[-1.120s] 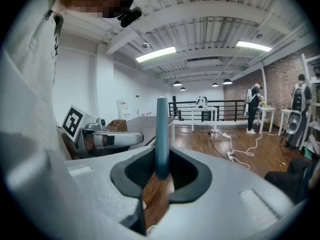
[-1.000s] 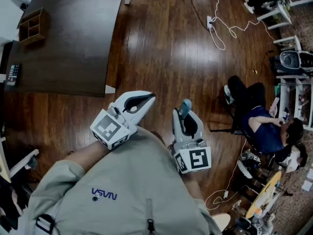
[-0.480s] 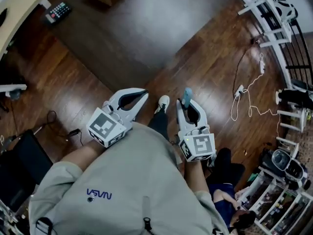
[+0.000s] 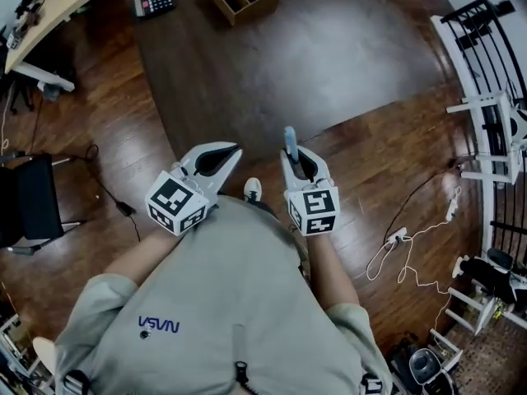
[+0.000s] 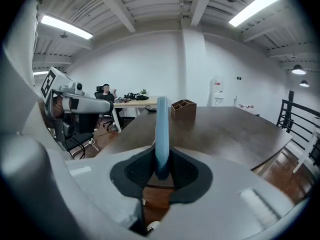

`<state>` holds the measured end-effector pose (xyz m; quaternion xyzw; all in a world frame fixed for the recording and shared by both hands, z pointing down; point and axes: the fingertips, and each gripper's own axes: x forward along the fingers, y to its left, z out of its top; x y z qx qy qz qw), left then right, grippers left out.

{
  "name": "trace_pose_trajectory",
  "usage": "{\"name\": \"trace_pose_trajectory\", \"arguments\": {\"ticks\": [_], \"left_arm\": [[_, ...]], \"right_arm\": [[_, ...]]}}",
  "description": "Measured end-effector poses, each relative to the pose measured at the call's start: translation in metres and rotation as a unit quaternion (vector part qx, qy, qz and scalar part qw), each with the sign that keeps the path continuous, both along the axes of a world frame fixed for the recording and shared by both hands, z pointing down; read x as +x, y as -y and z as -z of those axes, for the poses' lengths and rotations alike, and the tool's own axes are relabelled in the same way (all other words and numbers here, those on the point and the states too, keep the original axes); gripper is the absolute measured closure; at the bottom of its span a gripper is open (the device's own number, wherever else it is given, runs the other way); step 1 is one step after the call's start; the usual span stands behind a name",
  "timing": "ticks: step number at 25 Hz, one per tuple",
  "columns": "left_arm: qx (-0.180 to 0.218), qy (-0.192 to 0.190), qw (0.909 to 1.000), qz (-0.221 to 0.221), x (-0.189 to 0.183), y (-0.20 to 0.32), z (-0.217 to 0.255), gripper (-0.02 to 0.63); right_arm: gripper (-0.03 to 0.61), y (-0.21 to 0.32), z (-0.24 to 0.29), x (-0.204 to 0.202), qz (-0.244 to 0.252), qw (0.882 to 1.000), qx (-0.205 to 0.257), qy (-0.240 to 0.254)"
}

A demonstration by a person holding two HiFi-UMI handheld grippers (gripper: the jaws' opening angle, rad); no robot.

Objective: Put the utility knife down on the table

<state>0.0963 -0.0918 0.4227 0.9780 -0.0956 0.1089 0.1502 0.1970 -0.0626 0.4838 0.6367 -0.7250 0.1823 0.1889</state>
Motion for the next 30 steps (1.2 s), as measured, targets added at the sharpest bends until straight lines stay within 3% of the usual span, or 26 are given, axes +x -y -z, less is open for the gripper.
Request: {"name": "trace_pose_trajectory", "arguments": {"ticks": [5,11,17,24,27,30], "left_arm": [[0.004,0.022,0.9976,0.066,0.015,0.011,-0.012,0.612],[0.022,0.034,0.9913,0.126,0.009,0.018,-0.005,0.612],[0.038,0.050,0.9844,0.165,-0.012,0.018,-0.003,0.612],[0.021,0.049,0.9836,0.172,-0.020,0.024,-0.009,0.612],[0.017,0.048,0.9854,0.162,-0.018,0.021,-0.010,0.612],[0.016,0.041,0.9867,0.157,-0.018,0.019,-0.009,0.612]], "right_arm": [[0.506,0.051,-0.061,0.030,0.089,0.993,-0.070,-0.046],[0.506,0.096,-0.118,0.047,0.163,0.967,-0.172,-0.091],[0.505,0.108,-0.143,0.050,0.201,0.940,-0.245,-0.131],[0.505,0.101,-0.148,0.063,0.180,0.921,-0.314,-0.142],[0.489,0.099,-0.147,0.065,0.173,0.921,-0.315,-0.150],[0.439,0.106,-0.137,0.071,0.163,0.935,-0.279,-0.147]]}}
